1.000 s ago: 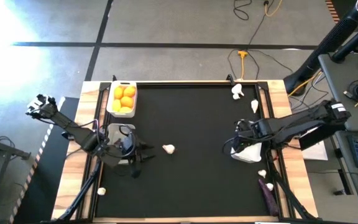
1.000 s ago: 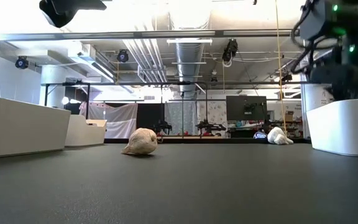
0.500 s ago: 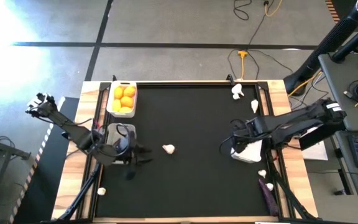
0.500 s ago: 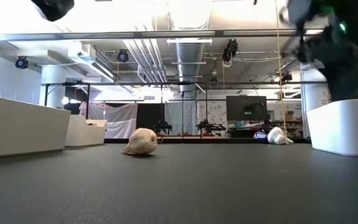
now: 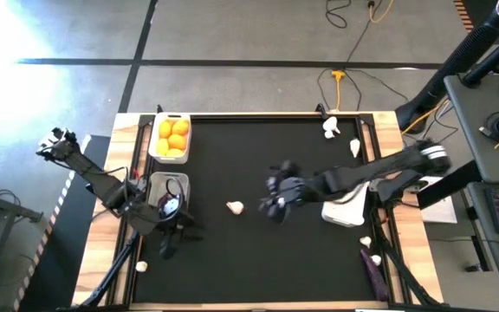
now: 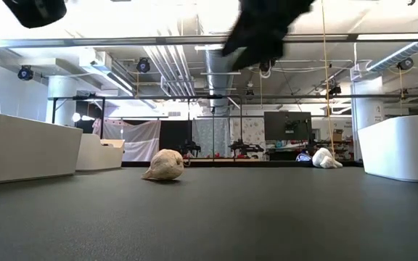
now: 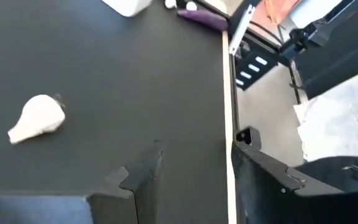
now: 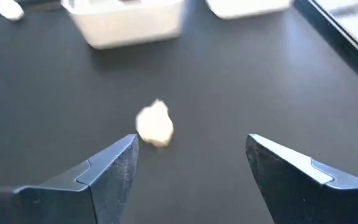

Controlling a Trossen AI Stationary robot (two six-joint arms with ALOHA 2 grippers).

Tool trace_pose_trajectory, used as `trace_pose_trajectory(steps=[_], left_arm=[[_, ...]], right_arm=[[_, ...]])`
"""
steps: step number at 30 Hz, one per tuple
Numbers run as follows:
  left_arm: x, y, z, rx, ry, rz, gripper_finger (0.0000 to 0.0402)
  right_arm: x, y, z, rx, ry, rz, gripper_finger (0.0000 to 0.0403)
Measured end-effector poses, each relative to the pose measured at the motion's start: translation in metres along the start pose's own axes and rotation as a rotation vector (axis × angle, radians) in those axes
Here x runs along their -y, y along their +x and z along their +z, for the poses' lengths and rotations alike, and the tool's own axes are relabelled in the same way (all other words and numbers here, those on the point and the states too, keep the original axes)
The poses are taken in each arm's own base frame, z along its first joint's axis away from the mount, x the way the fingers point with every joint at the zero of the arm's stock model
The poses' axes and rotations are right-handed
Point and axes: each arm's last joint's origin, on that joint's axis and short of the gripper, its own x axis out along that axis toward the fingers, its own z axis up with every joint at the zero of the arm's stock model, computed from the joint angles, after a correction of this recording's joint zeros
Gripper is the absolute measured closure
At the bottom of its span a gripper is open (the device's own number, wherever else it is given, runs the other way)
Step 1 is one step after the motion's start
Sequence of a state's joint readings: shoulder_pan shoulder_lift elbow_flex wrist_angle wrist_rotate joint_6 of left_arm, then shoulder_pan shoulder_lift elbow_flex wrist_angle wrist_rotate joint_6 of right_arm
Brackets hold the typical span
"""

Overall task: Sort produce into baskets
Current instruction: Put the white garlic into the bottom white bin

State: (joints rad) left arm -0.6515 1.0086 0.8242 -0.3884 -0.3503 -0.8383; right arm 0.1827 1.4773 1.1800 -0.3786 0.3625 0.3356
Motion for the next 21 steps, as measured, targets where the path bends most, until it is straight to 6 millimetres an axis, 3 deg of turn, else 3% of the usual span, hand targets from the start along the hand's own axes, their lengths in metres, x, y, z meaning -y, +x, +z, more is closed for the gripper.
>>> trace_pose_trajectory(steps=[4,10,16,21], left_arm=[[0.004,-0.002,-0.005,0.003,-0.019,-0.005,0.0233],[0.009,-0.001,-0.012,0.038,-0.042,0.034,0.0233],[0.012,0.003,-0.018,0.03,-0.055,0.048,0.0233],[0.012,0.009,-0.02,0.034,-0.058,0.078,0.0233]], right_arm=[[-0.015,0.05,0.005,0.032,-0.03,0.036,0.0093],[-0.026,0.114,-0.009,-0.087,-0.051,0.043,0.0055],[-0.035,0.151,-0.019,-0.142,-0.029,0.057,0.0058],[-0.035,0.168,-0.027,-0.171,0.0,0.035,0.0082]])
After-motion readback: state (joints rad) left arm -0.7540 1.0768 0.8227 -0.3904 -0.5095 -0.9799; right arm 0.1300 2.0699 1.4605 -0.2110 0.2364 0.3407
